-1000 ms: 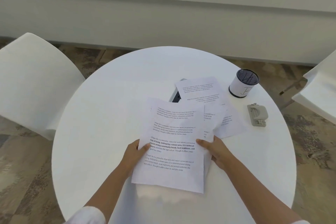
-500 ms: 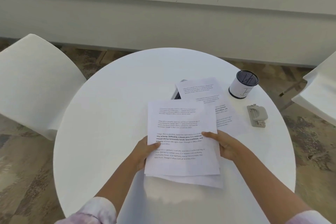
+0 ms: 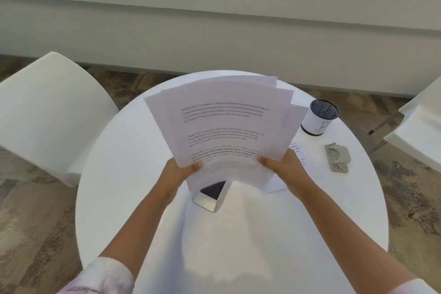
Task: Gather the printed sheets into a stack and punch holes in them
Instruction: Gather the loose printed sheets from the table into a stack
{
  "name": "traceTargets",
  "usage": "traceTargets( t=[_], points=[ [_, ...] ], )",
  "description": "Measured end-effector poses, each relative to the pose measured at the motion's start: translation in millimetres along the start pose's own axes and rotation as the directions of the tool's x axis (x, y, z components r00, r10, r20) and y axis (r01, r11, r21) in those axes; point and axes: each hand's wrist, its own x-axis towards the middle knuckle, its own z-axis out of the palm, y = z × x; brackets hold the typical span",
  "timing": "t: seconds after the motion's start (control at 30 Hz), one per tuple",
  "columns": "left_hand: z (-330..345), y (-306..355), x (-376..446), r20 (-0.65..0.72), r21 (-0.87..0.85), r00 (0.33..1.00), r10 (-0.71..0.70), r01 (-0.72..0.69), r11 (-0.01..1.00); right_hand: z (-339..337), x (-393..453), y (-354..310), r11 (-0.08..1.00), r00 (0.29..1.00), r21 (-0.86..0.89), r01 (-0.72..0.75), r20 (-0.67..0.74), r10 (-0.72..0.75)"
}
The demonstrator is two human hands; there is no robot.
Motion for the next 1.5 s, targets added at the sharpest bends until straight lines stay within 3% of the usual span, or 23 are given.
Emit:
traceTargets(
  t=[0.27, 0.37, 0.47, 0.5, 0.57, 0.7, 0.83, 1.0, 1.1, 1.27, 1.37, 1.5],
  points=[
    [13, 27, 0, -0.032, 0.181, 0.995, 0.099, -0.092, 0.979, 15, -1, -13, 0.996, 0.997, 0.029, 0.082, -0.005, -0.082],
    [18, 28, -1, -0.204, 0.195, 0.965, 0.165, -0.125, 0.973, 18, 0, -12, 0.993, 0.993, -0.015, 0.115, -0.031, -0.115],
    [18, 39, 3, -0.380, 0.143, 0.904, 0.198, -0.154, 0.978, 15, 4, -11, 0.986, 0.988, 0.077, 0.146, 0.043, -0.150],
    [17, 41, 5, -0.409, 0.130, 0.894, 0.185, -0.143, 0.981, 13, 6, -7, 0.988, 0.987, 0.052, 0.147, 0.059, -0.150],
    [13, 40, 10, -0.446, 0.110, 0.883, 0.149, -0.111, 0.988, 7, 12, 12, 0.977, 0.990, -0.161, 0.140, 0.038, -0.136],
    [1, 14, 14, -0.497, 0.041, 0.868, -0.007, 0.031, 0.999, -13, 16, 73, 0.818, 0.998, -0.571, -0.070, -0.040, 0.057],
    [-10, -14, 12, -0.504, -0.084, 0.846, -0.172, 0.150, 0.985, -22, 9, 122, 0.482, 0.981, -0.870, -0.103, -0.010, 0.193],
    [-19, -38, 14, -0.459, -0.183, 0.825, -0.331, 0.277, 0.943, -8, -7, 138, 0.407, 0.985, -0.904, -0.131, -0.165, -0.050],
    [-21, -48, 14, -0.459, -0.176, 0.813, -0.358, 0.312, 0.934, -2, -10, 141, 0.369, 0.972, -0.927, -0.073, -0.149, -0.182],
    [-25, -62, 16, -0.468, -0.172, 0.789, -0.397, 0.360, 0.917, -1, -12, 135, 0.318, 0.954, -0.947, -0.039, -0.130, -0.270],
    [-25, -67, 16, -0.468, -0.180, 0.779, -0.418, 0.379, 0.908, -3, -10, 128, 0.388, 0.944, -0.916, -0.100, -0.211, -0.255],
    [-21, -72, 16, -0.457, -0.210, 0.768, -0.449, 0.398, 0.893, -2, -6, 114, 0.667, 0.937, -0.732, -0.139, -0.315, -0.152]
  ],
)
